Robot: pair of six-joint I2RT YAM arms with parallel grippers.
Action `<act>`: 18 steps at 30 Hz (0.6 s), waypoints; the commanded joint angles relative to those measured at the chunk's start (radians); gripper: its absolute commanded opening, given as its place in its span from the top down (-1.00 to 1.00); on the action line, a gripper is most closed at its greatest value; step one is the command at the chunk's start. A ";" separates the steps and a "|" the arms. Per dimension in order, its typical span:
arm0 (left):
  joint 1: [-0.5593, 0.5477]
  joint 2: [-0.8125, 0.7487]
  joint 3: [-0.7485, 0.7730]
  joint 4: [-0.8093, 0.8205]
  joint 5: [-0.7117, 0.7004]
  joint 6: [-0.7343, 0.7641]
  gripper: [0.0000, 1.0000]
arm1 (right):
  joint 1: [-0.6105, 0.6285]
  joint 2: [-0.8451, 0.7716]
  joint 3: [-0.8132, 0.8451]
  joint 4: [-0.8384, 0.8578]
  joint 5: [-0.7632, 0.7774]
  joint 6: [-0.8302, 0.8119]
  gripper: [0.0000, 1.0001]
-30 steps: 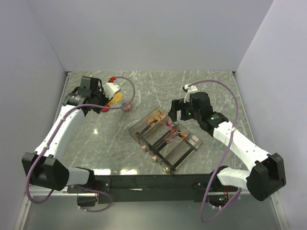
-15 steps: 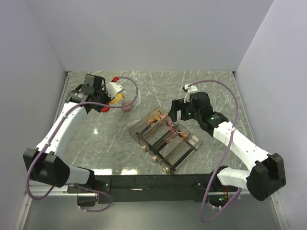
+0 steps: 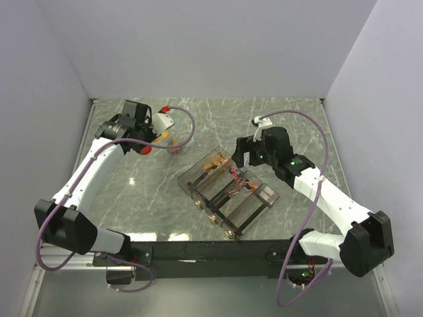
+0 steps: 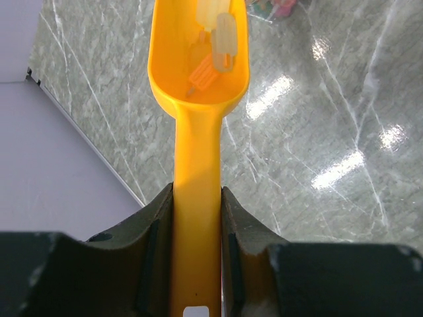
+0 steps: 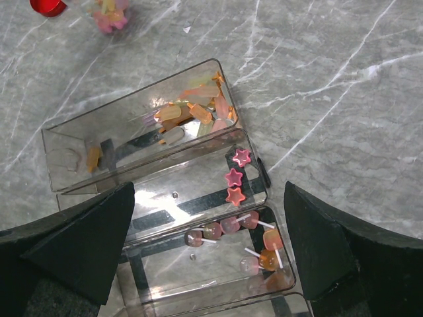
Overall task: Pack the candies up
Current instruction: Place the fake candies in the packing bottle.
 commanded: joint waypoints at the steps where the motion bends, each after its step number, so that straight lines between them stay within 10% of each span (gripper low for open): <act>1: -0.015 0.006 0.057 -0.003 -0.038 0.020 0.99 | 0.008 -0.033 0.002 0.013 0.006 -0.012 -0.99; 18: -0.107 0.055 0.105 -0.037 -0.200 0.056 0.99 | 0.008 -0.024 0.004 0.014 0.003 -0.014 -0.99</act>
